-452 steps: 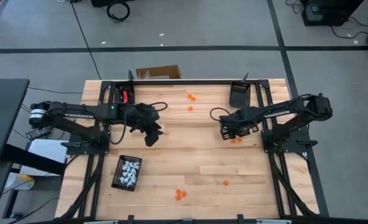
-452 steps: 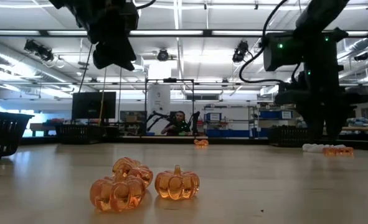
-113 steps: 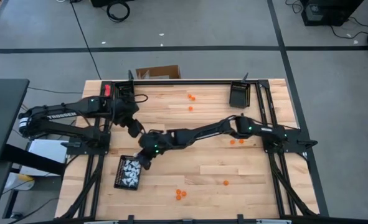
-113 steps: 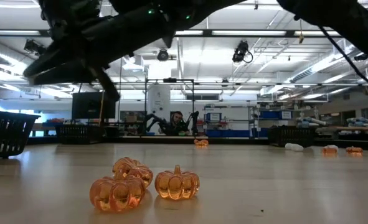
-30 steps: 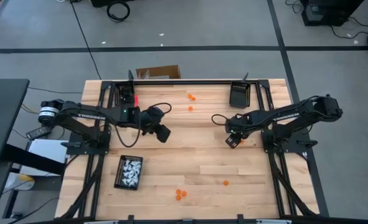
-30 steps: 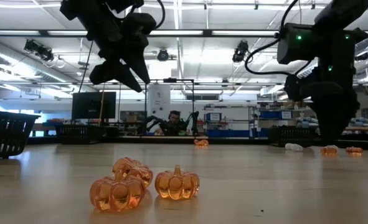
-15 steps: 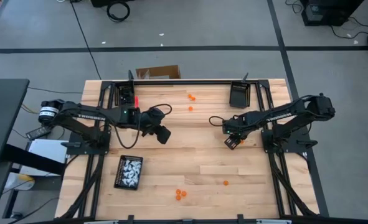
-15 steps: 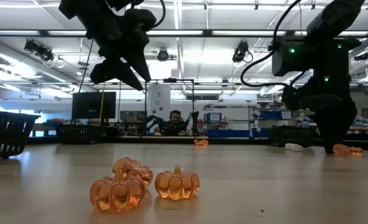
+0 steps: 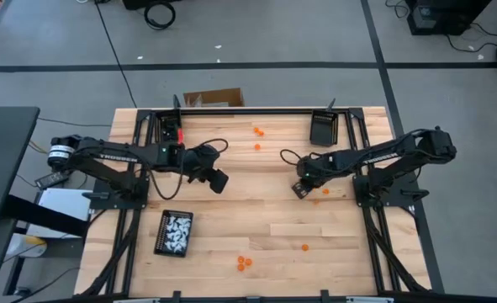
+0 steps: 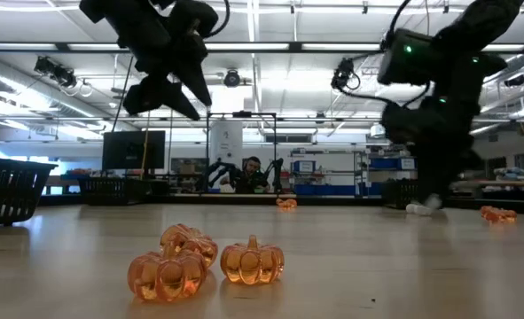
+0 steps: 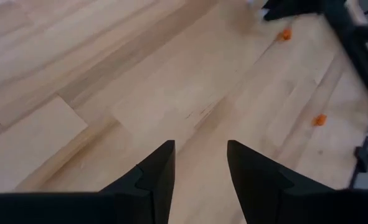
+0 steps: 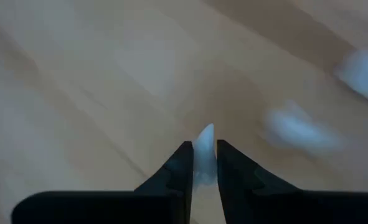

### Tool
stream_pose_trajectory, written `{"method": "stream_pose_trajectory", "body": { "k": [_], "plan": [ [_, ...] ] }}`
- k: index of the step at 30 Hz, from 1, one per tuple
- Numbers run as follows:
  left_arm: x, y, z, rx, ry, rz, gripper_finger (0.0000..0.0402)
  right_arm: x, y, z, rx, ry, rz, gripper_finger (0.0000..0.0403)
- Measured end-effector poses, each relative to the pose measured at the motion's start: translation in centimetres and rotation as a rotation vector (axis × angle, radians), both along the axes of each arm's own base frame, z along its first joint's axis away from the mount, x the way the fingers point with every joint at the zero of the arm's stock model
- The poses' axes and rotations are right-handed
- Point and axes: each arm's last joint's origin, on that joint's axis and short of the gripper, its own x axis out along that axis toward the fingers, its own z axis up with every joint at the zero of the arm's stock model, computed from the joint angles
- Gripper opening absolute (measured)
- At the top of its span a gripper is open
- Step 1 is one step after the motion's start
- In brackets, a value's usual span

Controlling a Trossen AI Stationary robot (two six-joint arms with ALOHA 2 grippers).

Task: Sort Halloween decoration
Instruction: Put the white ghost toy into the bottom black basket

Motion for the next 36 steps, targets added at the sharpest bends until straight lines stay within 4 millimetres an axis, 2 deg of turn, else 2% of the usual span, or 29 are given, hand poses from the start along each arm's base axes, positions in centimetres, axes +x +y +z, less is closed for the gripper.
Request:
{"method": "stream_pose_trajectory", "body": {
  "k": [7,10,16,20,25,30,36],
  "plan": [
    [-2.5,1.0,2.7,0.010,-0.083,0.041,0.0155,4.9,1.3,0.7,0.031,-0.448,0.006,0.0061],
    [-4.1,1.4,3.8,0.029,-0.096,0.064,0.0155,7.4,1.8,0.6,0.038,-0.580,0.023,0.0061],
    [-6.4,1.7,5.0,0.067,-0.106,0.121,0.0155,13.9,2.7,0.0,0.027,-0.618,0.126,0.0061],
    [-7.4,1.5,5.5,0.067,-0.104,0.118,0.0155,18.8,3.6,0.6,0.024,-0.680,0.201,0.0061],
    [-9.0,1.4,5.1,0.065,-0.010,0.162,0.0155,24.3,4.7,1.8,0.017,-0.782,0.258,0.0061],
    [-10.3,1.3,5.3,0.062,0.019,0.162,0.0155,28.7,6.3,2.0,-0.006,-0.864,0.337,0.0062],
    [-11.1,1.2,5.6,0.058,0.001,0.167,0.0155,32.9,7.8,0.9,-0.044,-0.933,0.413,0.0062]
  ]
}}
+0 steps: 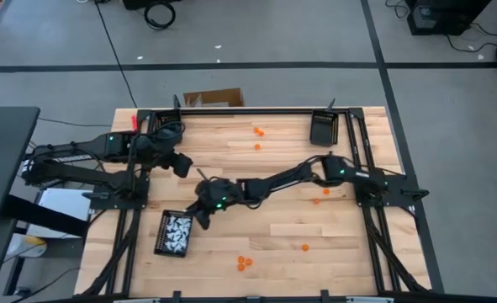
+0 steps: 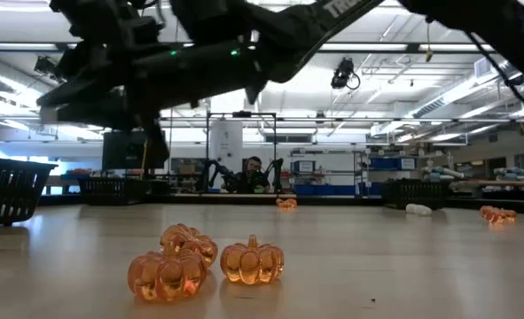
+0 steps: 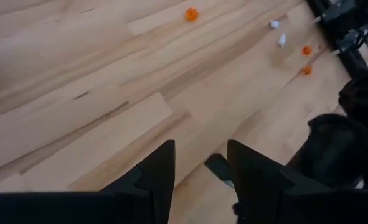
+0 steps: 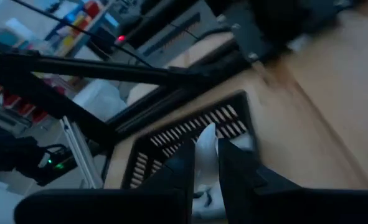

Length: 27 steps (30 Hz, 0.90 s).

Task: Sort Halloween decoration
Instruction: Put the white ghost toy into the bottom black basket

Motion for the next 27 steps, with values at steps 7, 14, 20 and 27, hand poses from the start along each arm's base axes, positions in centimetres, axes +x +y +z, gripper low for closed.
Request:
{"method": "stream_pose_trajectory", "body": {
  "k": [7,14,20,27],
  "plan": [
    [-0.4,-0.1,-0.1,-0.010,0.020,0.004,0.0155,3.1,0.9,-1.4,-0.046,-0.049,0.048,0.0106],
    [-0.7,-0.7,-0.3,-0.024,0.053,-0.014,0.0155,2.2,0.7,-0.1,-0.141,0.110,0.025,0.0214],
    [-0.8,-0.9,-0.4,-0.007,0.071,-0.015,0.0155,0.3,-0.4,2.8,-0.171,0.294,-0.070,0.0225],
    [-0.7,-0.9,-0.4,0.044,0.089,-0.036,0.0155,-2.0,-3.9,5.7,-0.144,0.472,-0.179,0.0215]
  ]
}}
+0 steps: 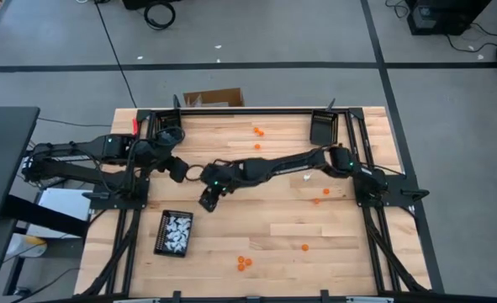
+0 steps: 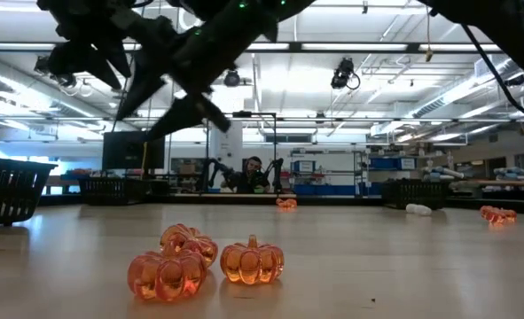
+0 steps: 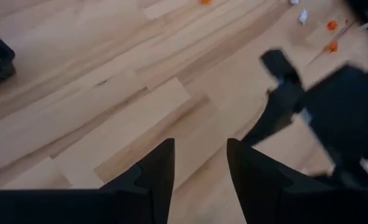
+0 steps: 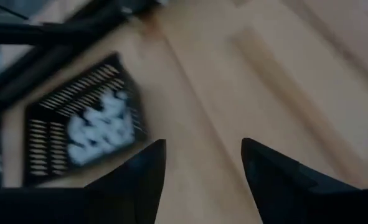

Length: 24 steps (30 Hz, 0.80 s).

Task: Sort Halloween decoration
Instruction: Put the white ghost toy into the bottom black basket

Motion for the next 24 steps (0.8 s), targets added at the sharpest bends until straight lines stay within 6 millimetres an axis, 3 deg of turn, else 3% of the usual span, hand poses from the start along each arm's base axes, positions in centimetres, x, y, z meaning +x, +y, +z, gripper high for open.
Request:
{"method": "stream_pose_trajectory", "body": {
  "k": [5,12,17,24],
  "plan": [
    [0.0,0.0,0.0,0.015,0.002,0.003,0.0155,-3.5,-2.5,1.7,-0.051,0.087,-0.054,0.0214],
    [0.0,0.1,0.0,0.036,0.003,0.019,0.0155,-11.5,-5.2,2.6,-0.028,0.073,-0.168,0.0214],
    [0.1,0.2,0.1,0.062,-0.017,0.040,0.0155,-16.0,-5.8,2.3,0.014,0.029,-0.230,0.0214],
    [1.2,0.3,0.1,0.098,-0.027,0.010,0.0155,-19.5,-5.4,1.8,-0.016,0.135,-0.191,0.0214]
  ]
}}
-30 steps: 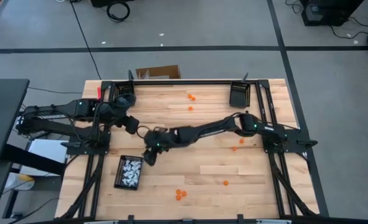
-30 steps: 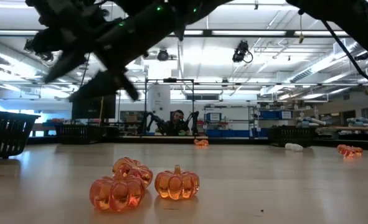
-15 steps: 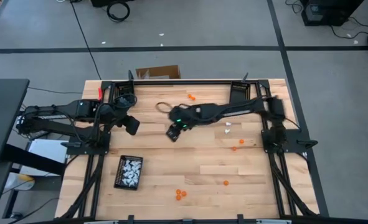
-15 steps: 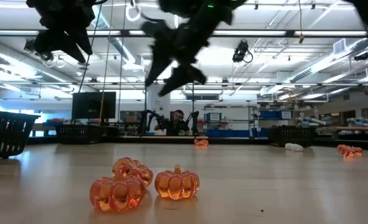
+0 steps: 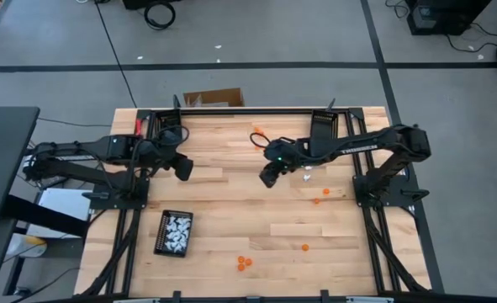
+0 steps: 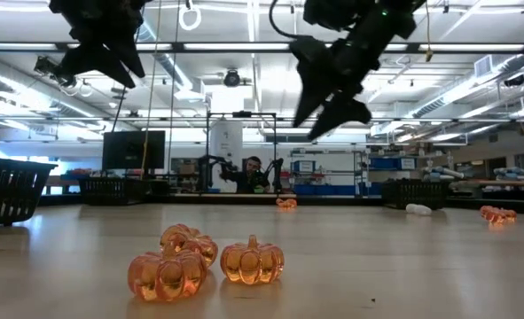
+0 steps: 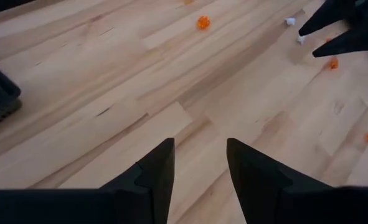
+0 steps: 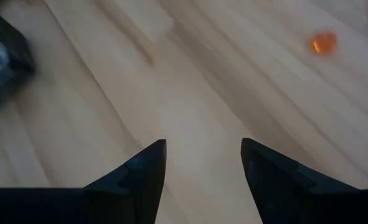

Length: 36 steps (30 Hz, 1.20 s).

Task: Sort Halloween decoration
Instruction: Put the white ghost toy into the bottom black basket

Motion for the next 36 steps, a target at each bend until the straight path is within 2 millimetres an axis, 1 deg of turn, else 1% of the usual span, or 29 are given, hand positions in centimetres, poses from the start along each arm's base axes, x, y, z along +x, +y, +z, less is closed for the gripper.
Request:
{"method": "stream_pose_trajectory", "body": {
  "k": [4,7,10,15,18,20,24,27,32,36],
  "plan": [
    [0.8,0.0,-0.5,-0.001,0.026,-0.001,0.0155,-1.7,0.1,-0.6,0.047,0.175,0.004,0.0210],
    [1.5,-0.1,-0.9,-0.004,0.053,-0.015,0.0155,-3.4,-0.3,-1.2,0.063,0.344,-0.072,0.0201],
    [2.3,-0.4,-1.5,-0.004,0.086,-0.041,0.0155,-4.7,-1.0,-1.5,0.037,0.467,-0.152,0.0195],
    [3.7,-1.0,-2.4,0.010,0.129,-0.094,0.0155,-5.3,-2.9,-2.3,0.004,0.517,-0.181,0.0194],
    [4.6,-1.3,-3.0,0.005,0.140,-0.115,0.0155,-6.5,-4.4,-3.8,0.048,0.570,-0.173,0.0192],
    [4.9,-1.6,-3.3,0.001,0.154,-0.129,0.0155,-7.4,-5.0,-4.8,0.081,0.604,-0.124,0.0190],
    [5.3,-2.2,-3.8,-0.005,0.175,-0.143,0.0155,-8.7,-5.6,-6.4,0.098,0.649,-0.040,0.0184],
    [5.5,-2.3,-3.9,-0.006,0.185,-0.151,0.0155,-9.2,-5.9,-7.1,0.088,0.650,-0.012,0.0180],
    [5.5,-2.4,-3.9,-0.020,0.170,-0.131,0.0155,-9.3,-6.5,-7.9,0.062,0.607,0.013,0.0181],
    [5.6,-2.4,-3.8,-0.026,0.159,-0.123,0.0155,-9.8,-6.9,-8.6,0.088,0.581,0.021,0.0179]
  ]
}}
